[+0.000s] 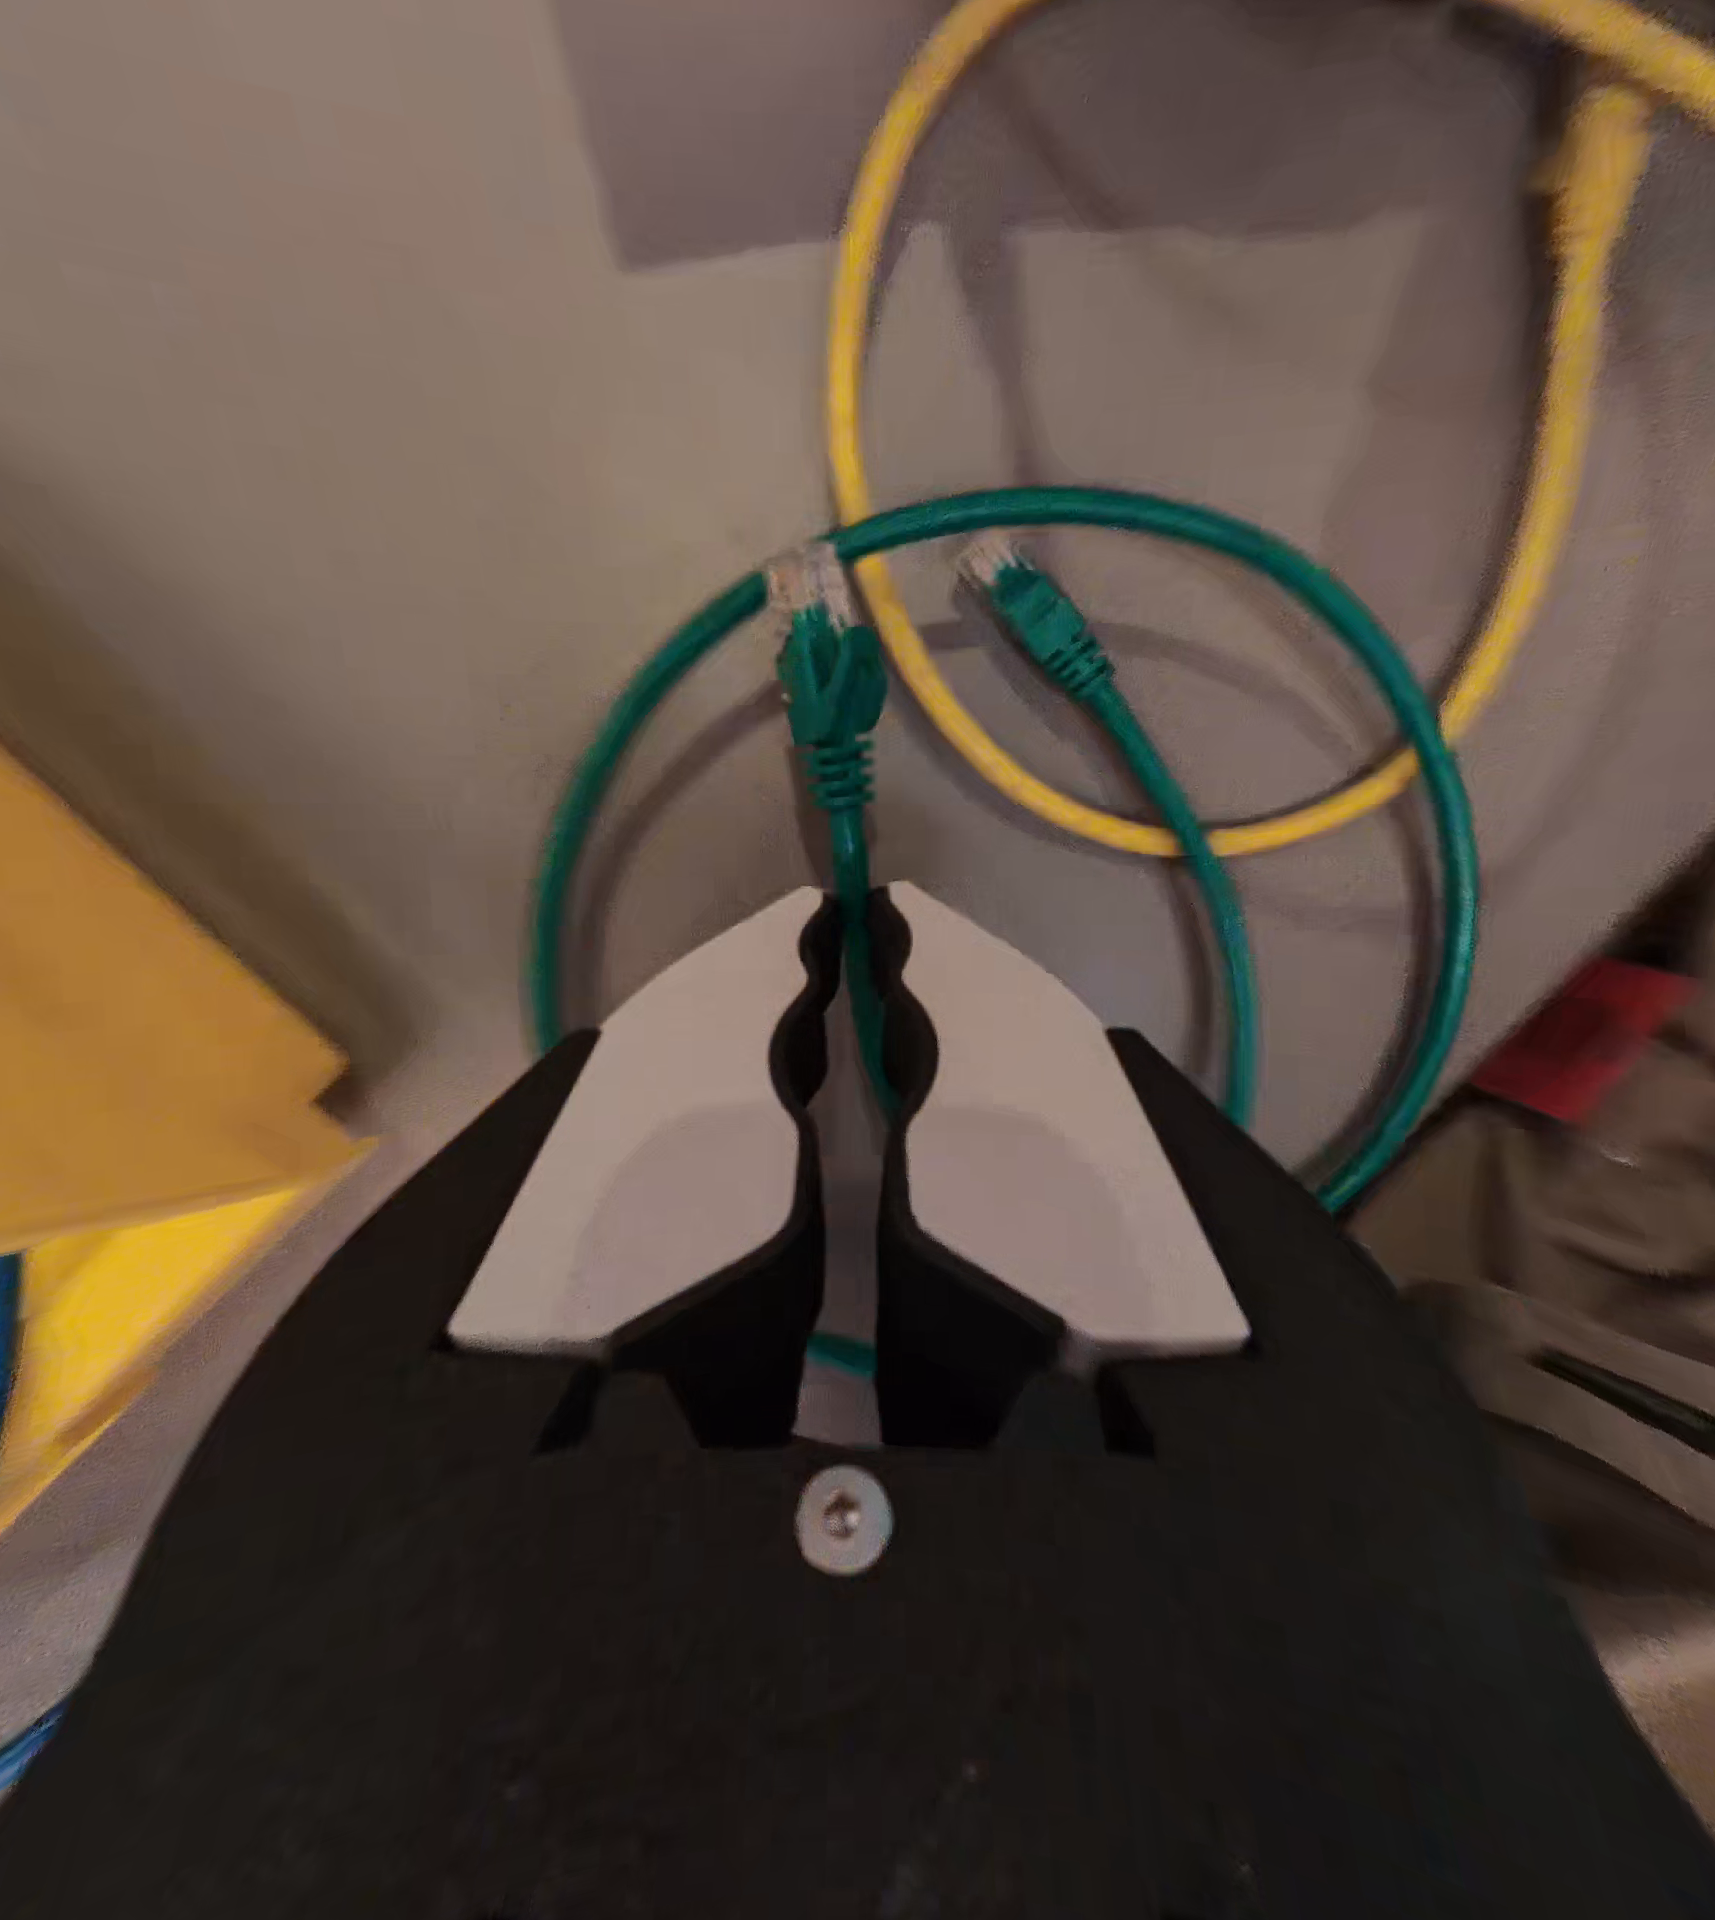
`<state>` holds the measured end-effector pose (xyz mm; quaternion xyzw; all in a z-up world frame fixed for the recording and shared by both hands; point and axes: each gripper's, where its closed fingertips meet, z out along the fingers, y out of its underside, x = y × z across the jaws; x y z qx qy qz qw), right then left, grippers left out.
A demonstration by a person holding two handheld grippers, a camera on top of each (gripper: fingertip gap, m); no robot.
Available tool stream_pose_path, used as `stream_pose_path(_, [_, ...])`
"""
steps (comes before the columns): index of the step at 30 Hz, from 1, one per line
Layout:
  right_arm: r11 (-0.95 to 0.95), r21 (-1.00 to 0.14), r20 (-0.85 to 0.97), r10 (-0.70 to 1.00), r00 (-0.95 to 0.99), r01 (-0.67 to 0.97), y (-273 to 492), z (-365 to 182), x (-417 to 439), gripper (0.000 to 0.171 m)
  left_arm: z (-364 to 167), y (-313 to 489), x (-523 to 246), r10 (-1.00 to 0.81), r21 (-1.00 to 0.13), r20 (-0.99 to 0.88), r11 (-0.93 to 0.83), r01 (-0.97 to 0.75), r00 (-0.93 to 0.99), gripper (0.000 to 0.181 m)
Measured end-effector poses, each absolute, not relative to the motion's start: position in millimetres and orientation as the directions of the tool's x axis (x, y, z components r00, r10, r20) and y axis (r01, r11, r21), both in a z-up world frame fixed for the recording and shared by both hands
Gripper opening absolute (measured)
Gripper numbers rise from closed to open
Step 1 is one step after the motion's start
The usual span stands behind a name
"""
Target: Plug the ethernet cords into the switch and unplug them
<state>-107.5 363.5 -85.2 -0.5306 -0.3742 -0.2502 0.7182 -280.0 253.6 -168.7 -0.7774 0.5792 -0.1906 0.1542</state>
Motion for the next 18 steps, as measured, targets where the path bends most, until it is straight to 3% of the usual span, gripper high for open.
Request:
stream_pose_path(1, [0.312,-0.575,0.803,0.038,0.595,0.756,364,-85,-108,0.028,-162,247,-274,-0.95,-0.489,0.198,-0.308,-0.816,0.24,0.004])
stream_pose_path(5, [0.316,-0.574,0.805,0.045,0.592,0.756,364,-86,-110,0.028,-135,246,-262,-0.894,-0.584,0.402,-0.416,-0.697,0.197,0.004])
stream_pose_path(10, [0.346,-0.552,0.814,0.026,0.58,0.759,360,-82,-114,0.027,-110,252,-250,-0.802,-0.606,0.579,-0.544,-0.581,0.148,0.005])
stream_pose_path(18, [0.427,-0.322,0.891,-0.164,0.422,0.845,339,-63,-137,0.028,-87,258,-212,-0.789,-0.551,0.607,-0.508,-0.662,0.1,0.005])
